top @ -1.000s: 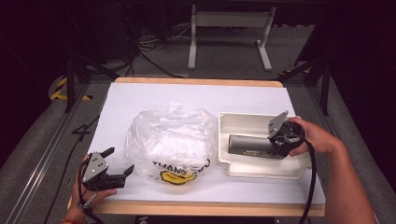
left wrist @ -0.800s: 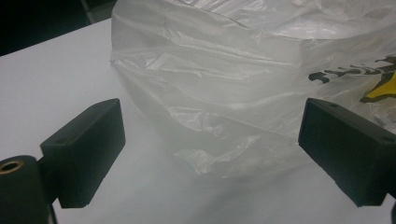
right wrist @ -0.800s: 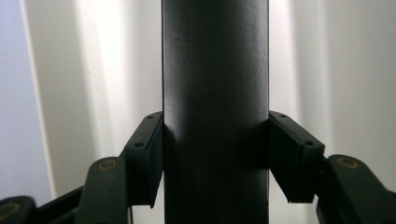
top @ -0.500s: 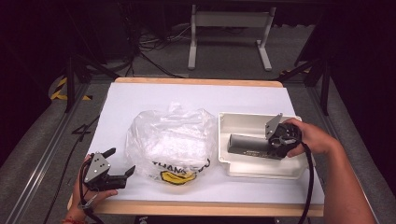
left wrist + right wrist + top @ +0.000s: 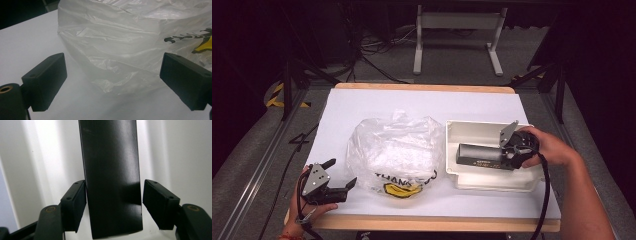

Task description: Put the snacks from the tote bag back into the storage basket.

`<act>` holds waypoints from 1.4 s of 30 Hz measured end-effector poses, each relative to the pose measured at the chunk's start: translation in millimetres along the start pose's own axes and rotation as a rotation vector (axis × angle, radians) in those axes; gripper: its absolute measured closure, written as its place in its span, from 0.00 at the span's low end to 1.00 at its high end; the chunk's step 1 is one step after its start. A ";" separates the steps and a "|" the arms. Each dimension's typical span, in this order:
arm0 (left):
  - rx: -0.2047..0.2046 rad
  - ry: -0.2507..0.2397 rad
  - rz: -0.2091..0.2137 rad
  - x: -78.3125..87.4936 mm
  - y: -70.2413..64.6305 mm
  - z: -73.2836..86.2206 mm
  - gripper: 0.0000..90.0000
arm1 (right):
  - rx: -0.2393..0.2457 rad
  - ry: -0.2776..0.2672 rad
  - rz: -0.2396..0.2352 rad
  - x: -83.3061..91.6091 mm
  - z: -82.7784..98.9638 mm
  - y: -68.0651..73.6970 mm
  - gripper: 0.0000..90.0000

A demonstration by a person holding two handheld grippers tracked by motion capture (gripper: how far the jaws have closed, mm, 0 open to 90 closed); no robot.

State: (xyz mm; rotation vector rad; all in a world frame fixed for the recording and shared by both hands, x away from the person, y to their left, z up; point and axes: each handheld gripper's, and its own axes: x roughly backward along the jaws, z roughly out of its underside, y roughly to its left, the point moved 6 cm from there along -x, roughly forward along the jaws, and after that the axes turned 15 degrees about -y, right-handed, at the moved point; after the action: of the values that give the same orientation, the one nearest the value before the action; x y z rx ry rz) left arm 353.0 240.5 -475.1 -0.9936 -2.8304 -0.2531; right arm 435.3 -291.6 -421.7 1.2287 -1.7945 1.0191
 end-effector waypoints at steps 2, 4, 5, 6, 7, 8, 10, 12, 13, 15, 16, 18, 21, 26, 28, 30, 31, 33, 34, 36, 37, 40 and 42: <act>0.001 0.000 0.000 -0.2 -0.2 0.1 0.09 | -0.005 0.001 0.009 0.8 1.9 -1.0 0.39; 0.001 -0.001 0.001 -0.3 -0.2 0.0 0.09 | -0.008 -0.002 0.008 1.4 2.3 -1.3 0.39; -0.002 0.000 0.001 -0.4 -0.3 0.0 0.09 | -0.008 -0.005 0.007 2.1 2.4 -1.1 0.39; -0.001 0.000 0.001 -0.5 -0.3 0.0 0.09 | -0.012 -0.019 0.012 3.6 2.2 -1.2 0.38; -0.002 0.000 0.001 -0.5 -0.2 0.1 0.09 | -0.012 -0.020 0.013 3.9 2.2 -1.2 0.37; -0.001 0.000 0.000 -0.4 -0.2 0.1 0.09 | -0.012 -0.021 0.015 4.1 2.2 -1.2 0.37; -0.001 0.000 -0.001 -0.4 0.0 0.1 0.09 | -0.013 -0.025 0.018 4.0 2.2 -1.1 0.37; -0.001 0.001 -0.001 0.0 0.1 0.1 0.09 | -0.015 -0.029 0.022 4.5 2.2 -0.8 0.37; -0.001 0.001 -0.001 0.1 0.1 0.1 0.09 | -0.019 -0.032 0.023 4.9 1.9 -0.6 0.36; -0.002 0.000 -0.001 0.2 0.0 0.1 0.09 | -0.018 -0.040 0.029 5.3 1.7 -0.8 0.36; -0.002 0.000 -0.001 0.3 -0.1 0.0 0.09 | -0.019 -0.047 0.030 6.0 1.3 -0.5 0.36; -0.002 -0.002 -0.002 0.6 0.0 -0.1 0.09 | -0.015 -0.056 0.038 7.6 0.5 -0.4 0.36; -0.004 -0.003 -0.003 0.6 0.3 -0.3 0.09 | -0.013 -0.066 0.052 10.3 -0.3 0.0 0.36; -0.003 -0.002 -0.002 0.5 0.0 -0.2 0.09 | -0.011 -0.094 0.065 16.4 -1.4 1.4 0.35; -0.003 -0.003 -0.003 0.5 0.2 -0.3 0.09 | -0.014 -0.103 0.076 18.4 -1.9 1.8 0.35; -0.004 -0.002 -0.002 0.5 -0.1 -0.4 0.09 | -0.013 -0.119 0.089 20.3 -3.2 2.9 0.35; -0.005 -0.002 -0.001 0.5 -0.2 -0.5 0.09 | -0.012 -0.125 0.096 21.6 -4.0 2.9 0.35; -0.004 -0.002 -0.002 0.5 -0.2 -0.5 0.09 | -0.004 -0.144 0.100 24.0 -6.1 4.7 0.35; -0.005 -0.002 -0.002 0.5 -0.3 -0.5 0.09 | -0.008 -0.142 0.106 25.2 -6.4 5.3 0.34; -0.006 -0.001 -0.003 0.7 -0.3 -0.7 0.09 | -0.009 -0.157 0.123 27.3 -8.0 5.2 0.34; -0.007 -0.001 -0.004 0.7 -0.3 -0.7 0.09 | -0.008 -0.164 0.133 28.7 -8.6 5.1 0.34; -0.006 -0.002 -0.004 1.1 -0.1 -0.8 0.09 | -0.019 -0.193 0.181 33.2 -9.9 3.3 0.34; -0.005 -0.002 -0.003 1.0 0.0 -0.7 0.09 | -0.032 -0.229 0.203 37.7 -10.6 4.1 0.33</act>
State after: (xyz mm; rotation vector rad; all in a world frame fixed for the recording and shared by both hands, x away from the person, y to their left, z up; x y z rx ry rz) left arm 352.2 240.9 -474.3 -0.9916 -2.8343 -0.2595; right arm 422.0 -295.4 -384.8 1.2014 -2.1398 0.9883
